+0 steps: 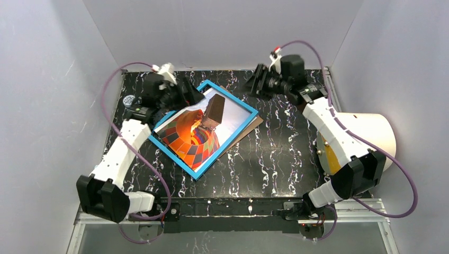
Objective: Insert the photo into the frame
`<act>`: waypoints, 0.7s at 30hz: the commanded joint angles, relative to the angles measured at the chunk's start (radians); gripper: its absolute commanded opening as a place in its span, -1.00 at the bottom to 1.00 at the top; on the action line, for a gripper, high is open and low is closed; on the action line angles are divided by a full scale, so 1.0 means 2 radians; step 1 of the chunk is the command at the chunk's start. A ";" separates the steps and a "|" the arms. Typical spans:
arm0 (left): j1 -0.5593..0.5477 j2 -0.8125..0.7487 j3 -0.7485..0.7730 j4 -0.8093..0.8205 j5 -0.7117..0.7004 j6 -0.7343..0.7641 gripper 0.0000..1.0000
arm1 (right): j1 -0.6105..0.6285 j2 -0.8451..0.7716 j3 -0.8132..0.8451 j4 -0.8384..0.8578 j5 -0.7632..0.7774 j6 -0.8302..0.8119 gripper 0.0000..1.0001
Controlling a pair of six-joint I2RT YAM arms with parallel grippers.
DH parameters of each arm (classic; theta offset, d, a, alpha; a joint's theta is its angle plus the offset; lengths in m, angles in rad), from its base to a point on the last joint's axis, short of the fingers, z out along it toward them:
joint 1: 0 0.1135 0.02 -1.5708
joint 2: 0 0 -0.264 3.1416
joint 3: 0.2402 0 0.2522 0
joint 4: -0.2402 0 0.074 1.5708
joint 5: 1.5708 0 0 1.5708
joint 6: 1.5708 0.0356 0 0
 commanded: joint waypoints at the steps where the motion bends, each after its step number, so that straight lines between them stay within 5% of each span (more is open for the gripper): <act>1: -0.096 0.024 -0.023 -0.020 -0.008 0.030 0.97 | 0.009 -0.003 -0.061 -0.076 0.107 -0.006 0.25; 10: -0.248 0.179 0.014 -0.119 -0.181 0.123 0.76 | 0.008 0.018 -0.117 -0.108 0.198 -0.021 0.25; 21: -0.254 0.266 0.032 -0.118 -0.133 0.167 0.44 | -0.027 0.016 -0.200 -0.082 0.147 0.009 0.24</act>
